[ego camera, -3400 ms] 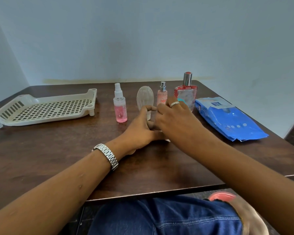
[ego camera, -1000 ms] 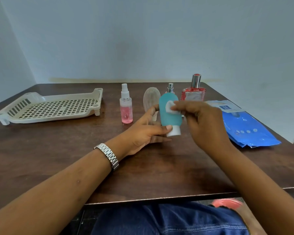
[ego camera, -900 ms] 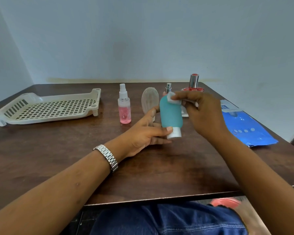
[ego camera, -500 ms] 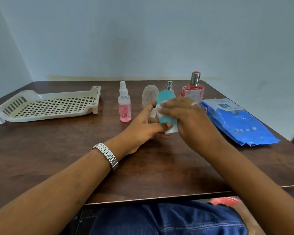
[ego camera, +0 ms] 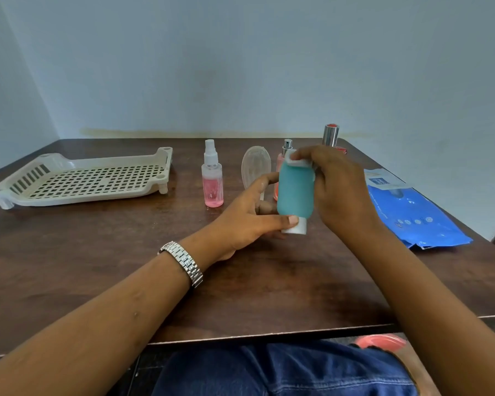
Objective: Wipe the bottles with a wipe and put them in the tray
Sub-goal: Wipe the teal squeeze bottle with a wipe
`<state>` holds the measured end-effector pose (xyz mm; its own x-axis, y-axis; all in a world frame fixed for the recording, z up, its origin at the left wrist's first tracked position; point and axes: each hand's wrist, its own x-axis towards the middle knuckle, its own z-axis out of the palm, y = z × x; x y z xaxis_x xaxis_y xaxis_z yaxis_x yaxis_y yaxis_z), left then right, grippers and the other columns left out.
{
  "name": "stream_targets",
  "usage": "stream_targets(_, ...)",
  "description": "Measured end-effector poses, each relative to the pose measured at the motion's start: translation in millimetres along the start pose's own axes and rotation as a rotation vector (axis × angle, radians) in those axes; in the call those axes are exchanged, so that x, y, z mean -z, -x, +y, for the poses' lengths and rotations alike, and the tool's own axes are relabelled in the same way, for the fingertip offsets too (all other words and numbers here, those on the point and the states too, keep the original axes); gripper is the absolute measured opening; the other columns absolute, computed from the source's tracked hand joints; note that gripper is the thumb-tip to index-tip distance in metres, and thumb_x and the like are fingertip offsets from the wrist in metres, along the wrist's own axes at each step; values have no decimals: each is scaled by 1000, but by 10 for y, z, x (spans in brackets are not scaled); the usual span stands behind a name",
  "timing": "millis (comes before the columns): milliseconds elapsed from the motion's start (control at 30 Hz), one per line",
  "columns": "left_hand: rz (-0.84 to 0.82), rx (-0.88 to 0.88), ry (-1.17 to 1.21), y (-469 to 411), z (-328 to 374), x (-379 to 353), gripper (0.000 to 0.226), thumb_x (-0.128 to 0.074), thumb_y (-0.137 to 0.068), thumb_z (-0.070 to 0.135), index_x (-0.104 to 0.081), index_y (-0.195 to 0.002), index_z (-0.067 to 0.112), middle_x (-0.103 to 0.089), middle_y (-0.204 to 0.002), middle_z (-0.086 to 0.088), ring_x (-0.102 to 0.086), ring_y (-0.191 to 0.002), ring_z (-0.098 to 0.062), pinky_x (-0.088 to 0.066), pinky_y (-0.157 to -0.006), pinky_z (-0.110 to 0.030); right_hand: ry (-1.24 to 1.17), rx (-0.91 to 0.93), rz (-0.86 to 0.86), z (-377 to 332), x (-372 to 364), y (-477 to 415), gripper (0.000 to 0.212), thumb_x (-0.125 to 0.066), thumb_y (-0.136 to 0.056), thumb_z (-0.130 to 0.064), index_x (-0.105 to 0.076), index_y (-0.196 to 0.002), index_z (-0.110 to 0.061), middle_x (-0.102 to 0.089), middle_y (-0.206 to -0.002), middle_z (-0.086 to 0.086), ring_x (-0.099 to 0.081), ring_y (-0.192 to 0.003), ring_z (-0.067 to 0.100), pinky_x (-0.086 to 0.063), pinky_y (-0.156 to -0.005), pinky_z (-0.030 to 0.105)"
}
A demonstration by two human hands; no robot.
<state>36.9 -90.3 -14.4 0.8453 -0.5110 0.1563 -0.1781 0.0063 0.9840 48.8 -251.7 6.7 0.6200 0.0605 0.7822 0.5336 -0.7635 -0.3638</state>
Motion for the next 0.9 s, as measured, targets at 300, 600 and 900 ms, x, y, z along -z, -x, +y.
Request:
stream_targets(300,108,-1,229,-37,-16,37,77,-62,-83,-1,-22,-143,26,-74,-89,-8,-71,-79,-18,-59,-67,-31,-219,-241,-61,-196,49,380,34,-51,-84,6,-61,-107,-18,-56,-104,-6,-52,-96,5,-36,-82,3)
stream_targets(600,190,-82,305,-35,-18,-8,95,-73,-63,3,-25,-136,42,-47,-127,-9,-63,-100,-19,-55,-58,-23,-266,-162,-140,-258,153,574,35,-77,-73,-25,-50,-95,-24,-53,-95,-10,-50,-92,0,-39,-73,8)
stream_targets(900,325,-129,233,-81,-6,81,64,-79,-54,20,-43,-107,23,-53,-114,-4,-65,-101,-22,-58,-62,-27,-380,-278,-19,-106,212,464,32,-69,-82,-16,-64,-111,-30,-66,-106,-11,-61,-97,5,-48,-79,13)
